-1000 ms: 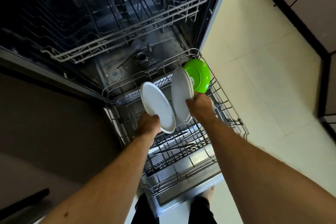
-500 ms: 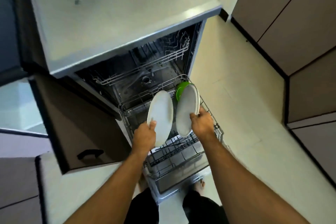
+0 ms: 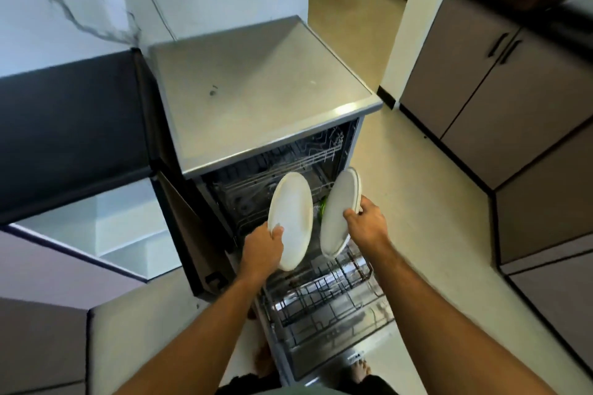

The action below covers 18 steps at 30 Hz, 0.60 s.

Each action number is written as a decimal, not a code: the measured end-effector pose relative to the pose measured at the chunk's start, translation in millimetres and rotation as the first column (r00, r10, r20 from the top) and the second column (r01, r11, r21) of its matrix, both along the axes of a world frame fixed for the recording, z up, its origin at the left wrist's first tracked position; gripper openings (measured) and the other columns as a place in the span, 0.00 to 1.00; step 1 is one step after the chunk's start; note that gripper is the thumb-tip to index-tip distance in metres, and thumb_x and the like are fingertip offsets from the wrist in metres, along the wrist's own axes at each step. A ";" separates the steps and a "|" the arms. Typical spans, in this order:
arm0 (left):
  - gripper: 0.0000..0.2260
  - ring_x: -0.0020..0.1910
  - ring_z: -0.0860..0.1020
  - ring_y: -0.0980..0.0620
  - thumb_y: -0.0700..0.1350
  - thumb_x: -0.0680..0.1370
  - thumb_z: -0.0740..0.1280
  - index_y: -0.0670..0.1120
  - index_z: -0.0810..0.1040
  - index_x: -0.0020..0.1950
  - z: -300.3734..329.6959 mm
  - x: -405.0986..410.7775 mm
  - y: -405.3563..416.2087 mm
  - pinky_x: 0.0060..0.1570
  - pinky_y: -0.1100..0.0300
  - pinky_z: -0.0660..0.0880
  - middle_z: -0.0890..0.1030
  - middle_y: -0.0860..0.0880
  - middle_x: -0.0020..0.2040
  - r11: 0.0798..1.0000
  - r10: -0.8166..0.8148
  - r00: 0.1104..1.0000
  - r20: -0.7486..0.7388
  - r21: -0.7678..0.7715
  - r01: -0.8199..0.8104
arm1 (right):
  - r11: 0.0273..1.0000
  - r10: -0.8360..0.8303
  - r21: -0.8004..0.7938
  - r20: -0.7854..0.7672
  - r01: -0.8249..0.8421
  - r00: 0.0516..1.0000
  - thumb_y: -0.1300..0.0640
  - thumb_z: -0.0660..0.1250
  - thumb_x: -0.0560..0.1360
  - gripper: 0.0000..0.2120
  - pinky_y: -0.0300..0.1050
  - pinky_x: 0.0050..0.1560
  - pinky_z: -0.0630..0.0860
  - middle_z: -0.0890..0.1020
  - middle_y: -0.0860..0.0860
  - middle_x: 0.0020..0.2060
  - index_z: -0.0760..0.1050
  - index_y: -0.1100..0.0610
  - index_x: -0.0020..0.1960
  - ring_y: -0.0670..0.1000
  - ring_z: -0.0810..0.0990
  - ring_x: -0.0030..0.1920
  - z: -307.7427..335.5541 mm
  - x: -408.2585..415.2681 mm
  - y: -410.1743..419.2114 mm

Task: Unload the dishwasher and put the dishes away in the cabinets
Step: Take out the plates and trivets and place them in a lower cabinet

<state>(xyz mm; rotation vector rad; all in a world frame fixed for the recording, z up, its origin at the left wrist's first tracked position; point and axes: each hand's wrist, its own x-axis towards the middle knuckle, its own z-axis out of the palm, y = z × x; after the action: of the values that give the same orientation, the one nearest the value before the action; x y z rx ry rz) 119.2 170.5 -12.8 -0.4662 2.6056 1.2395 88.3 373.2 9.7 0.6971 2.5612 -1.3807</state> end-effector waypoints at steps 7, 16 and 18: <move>0.18 0.57 0.78 0.42 0.49 0.83 0.60 0.39 0.74 0.68 9.5 7.4 -29.8 0.54 0.50 0.79 0.80 0.40 0.60 0.993 -0.113 0.992 -0.051 -0.016 0.113 | 0.992 -0.100 -0.078 0.020 0.101 0.995 0.57 0.66 0.78 0.27 0.57 0.45 0.84 0.78 0.56 0.57 0.62 0.54 0.75 0.59 0.81 0.51 15.2 16.3 -22.5; 0.18 0.56 0.79 0.40 0.48 0.83 0.60 0.40 0.74 0.69 15.2 27.9 -49.6 0.54 0.49 0.78 0.80 0.39 0.59 0.988 -0.141 0.987 -0.077 -0.070 0.135 | 0.995 -0.079 -0.059 0.007 0.080 0.997 0.57 0.66 0.78 0.27 0.49 0.40 0.82 0.77 0.54 0.55 0.61 0.54 0.75 0.56 0.80 0.51 27.7 40.7 -51.8; 0.18 0.56 0.79 0.40 0.48 0.83 0.59 0.39 0.74 0.69 14.6 40.1 -51.7 0.54 0.50 0.78 0.80 0.39 0.59 0.992 -0.114 0.989 -0.095 -0.060 0.108 | 0.996 -0.065 -0.055 0.003 0.065 0.998 0.57 0.66 0.78 0.27 0.51 0.41 0.83 0.76 0.54 0.54 0.61 0.54 0.74 0.57 0.80 0.51 30.5 50.2 -51.7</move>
<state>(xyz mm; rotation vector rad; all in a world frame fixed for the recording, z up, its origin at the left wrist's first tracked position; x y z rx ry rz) 159.3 118.9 1.8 -0.2714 2.7123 1.1864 138.5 321.5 40.2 0.7784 2.5106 -1.4635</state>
